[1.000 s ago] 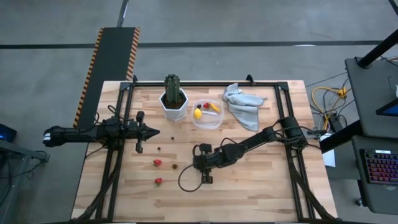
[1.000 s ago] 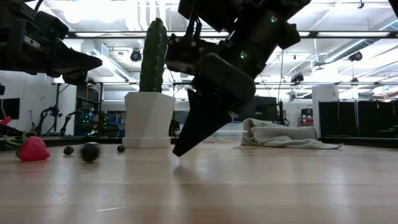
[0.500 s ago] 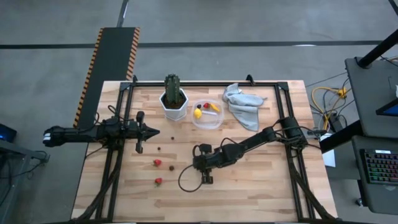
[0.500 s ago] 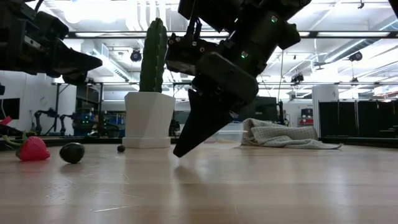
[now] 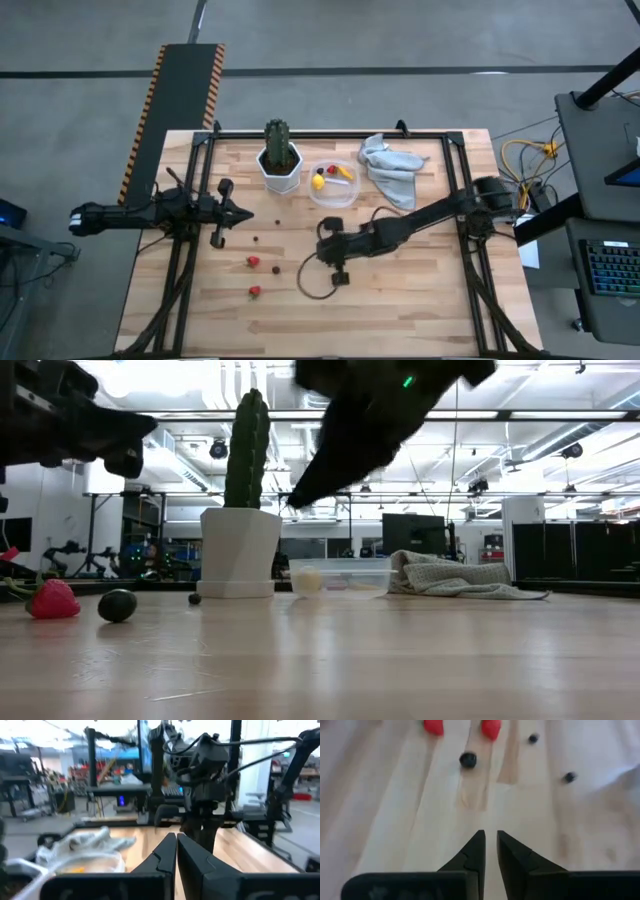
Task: Pick and placing Produce into tupperware
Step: Put the top red strawberry into the transparent bin
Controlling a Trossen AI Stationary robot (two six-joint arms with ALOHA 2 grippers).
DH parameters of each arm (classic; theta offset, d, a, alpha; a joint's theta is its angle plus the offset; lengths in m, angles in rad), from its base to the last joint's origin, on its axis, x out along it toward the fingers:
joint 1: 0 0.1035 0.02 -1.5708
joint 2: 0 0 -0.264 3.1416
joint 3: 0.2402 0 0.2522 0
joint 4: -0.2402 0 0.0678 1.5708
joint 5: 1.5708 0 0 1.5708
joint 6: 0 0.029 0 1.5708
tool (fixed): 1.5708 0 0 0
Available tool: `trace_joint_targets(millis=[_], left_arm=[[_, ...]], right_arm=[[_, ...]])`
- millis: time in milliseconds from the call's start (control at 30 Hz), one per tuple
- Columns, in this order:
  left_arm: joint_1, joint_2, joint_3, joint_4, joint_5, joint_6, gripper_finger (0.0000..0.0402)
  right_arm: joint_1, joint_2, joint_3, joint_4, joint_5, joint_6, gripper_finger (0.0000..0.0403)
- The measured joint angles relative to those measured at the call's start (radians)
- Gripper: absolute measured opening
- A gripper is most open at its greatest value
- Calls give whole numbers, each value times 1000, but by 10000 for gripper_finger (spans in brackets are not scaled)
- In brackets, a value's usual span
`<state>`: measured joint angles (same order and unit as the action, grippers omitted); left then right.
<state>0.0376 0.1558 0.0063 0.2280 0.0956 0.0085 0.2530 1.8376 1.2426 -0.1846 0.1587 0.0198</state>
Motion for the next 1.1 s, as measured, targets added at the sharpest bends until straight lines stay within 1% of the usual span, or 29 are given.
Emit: trace_joint_targets(millis=[133, 267, 433, 567, 633, 733, 867, 900, 1000, 1100], left_arm=[[0, -1, 0, 73, -1, 1, 0], [0, -4, 0, 82, -2, 0, 0], [0, -2, 0, 78, -2, 0, 0], [0, -4, 0, 79, -2, -1, 0], [0, -4, 0, 79, -3, -1, 0], [0, -2, 0, 79, -3, 26, 0], [0, 16, 3, 112, -3, 59, 0], [0, 24, 9, 96, -3, 68, 2], [-4, 69, 50, 74, -4, 93, 26], [-6, 138, 92, 72, -34, 101, 70]], right_arm=[[-5, -237, -122, 10, 1, -18, 39], [7, -515, -327, 67, 14, 48, 38], [51, -849, -632, 244, 66, 61, 38], [54, -1041, -819, 372, 85, 73, 38], [55, -1104, -873, 399, 88, 67, 38], [54, -1166, -922, 404, 131, 44, 38], [54, -1189, -939, 410, 141, -1, 38], [54, -1187, -940, 411, 141, -2, 38], [54, -1173, -938, 410, 141, -2, 38], [54, -1158, -931, 407, 141, -11, 38]])
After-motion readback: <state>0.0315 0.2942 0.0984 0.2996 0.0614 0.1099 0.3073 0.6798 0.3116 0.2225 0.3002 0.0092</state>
